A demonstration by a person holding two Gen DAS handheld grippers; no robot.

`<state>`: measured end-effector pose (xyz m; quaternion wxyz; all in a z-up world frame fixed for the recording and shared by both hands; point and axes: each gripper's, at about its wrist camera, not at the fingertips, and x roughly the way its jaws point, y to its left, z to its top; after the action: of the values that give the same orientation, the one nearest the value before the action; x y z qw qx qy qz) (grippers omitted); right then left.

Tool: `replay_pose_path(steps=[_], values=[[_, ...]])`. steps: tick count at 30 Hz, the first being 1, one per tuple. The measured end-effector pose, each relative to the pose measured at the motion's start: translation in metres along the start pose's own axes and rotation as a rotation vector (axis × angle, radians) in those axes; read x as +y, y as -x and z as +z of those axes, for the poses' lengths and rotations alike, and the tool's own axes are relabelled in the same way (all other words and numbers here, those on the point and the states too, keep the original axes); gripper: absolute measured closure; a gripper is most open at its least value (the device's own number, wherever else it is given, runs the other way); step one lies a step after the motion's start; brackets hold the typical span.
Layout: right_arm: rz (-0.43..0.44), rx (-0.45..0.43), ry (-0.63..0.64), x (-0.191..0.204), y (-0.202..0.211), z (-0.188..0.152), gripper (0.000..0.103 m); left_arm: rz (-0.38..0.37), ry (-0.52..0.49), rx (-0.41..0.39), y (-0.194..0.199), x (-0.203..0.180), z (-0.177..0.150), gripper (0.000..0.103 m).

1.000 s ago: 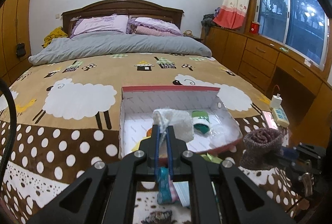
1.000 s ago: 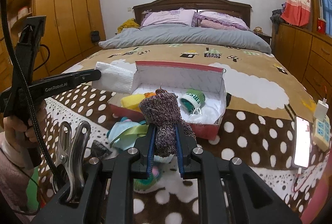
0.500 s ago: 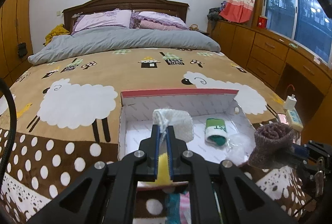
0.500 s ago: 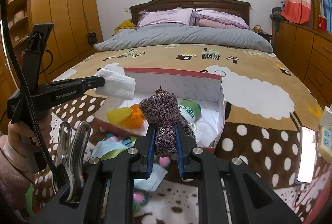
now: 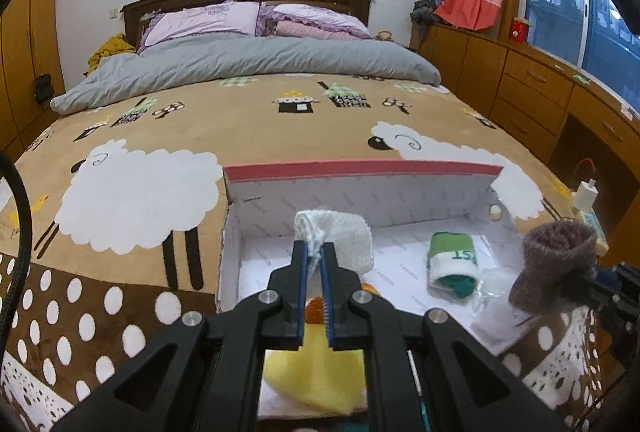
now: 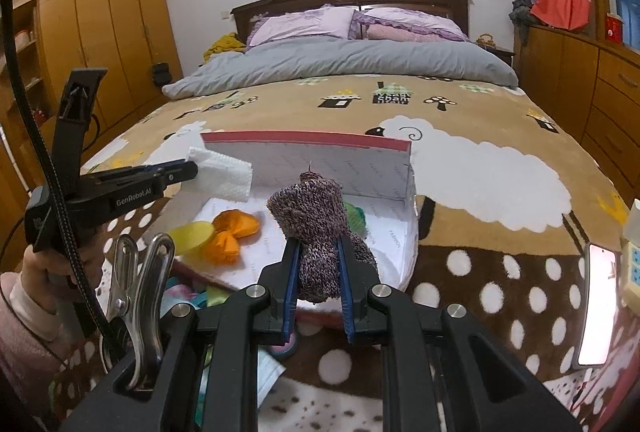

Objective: Organize soft objects
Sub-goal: 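Carry the white towel and grey knit sock over the shoebox with both grippers, then open the left gripper to drop the towel while the right drops the grey sock into the shoebox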

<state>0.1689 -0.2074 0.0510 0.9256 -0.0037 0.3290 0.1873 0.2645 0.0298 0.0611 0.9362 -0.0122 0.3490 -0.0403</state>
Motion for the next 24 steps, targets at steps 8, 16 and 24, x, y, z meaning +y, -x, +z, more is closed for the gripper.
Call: replay_pose_path(steps=[8, 16, 24], values=[[-0.044, 0.004, -0.011, -0.015, -0.022, 0.015, 0.084, 0.021, 0.012, 0.049, -0.026, 0.008, -0.007, 0.096], [-0.075, 0.017, -0.032, -0.027, -0.055, 0.024, 0.084, 0.029, 0.008, 0.081, -0.039, 0.01, -0.015, 0.096], [-0.087, 0.05, -0.056, -0.039, -0.08, 0.02, 0.082, 0.035, 0.012, 0.108, -0.044, 0.011, -0.016, 0.088]])
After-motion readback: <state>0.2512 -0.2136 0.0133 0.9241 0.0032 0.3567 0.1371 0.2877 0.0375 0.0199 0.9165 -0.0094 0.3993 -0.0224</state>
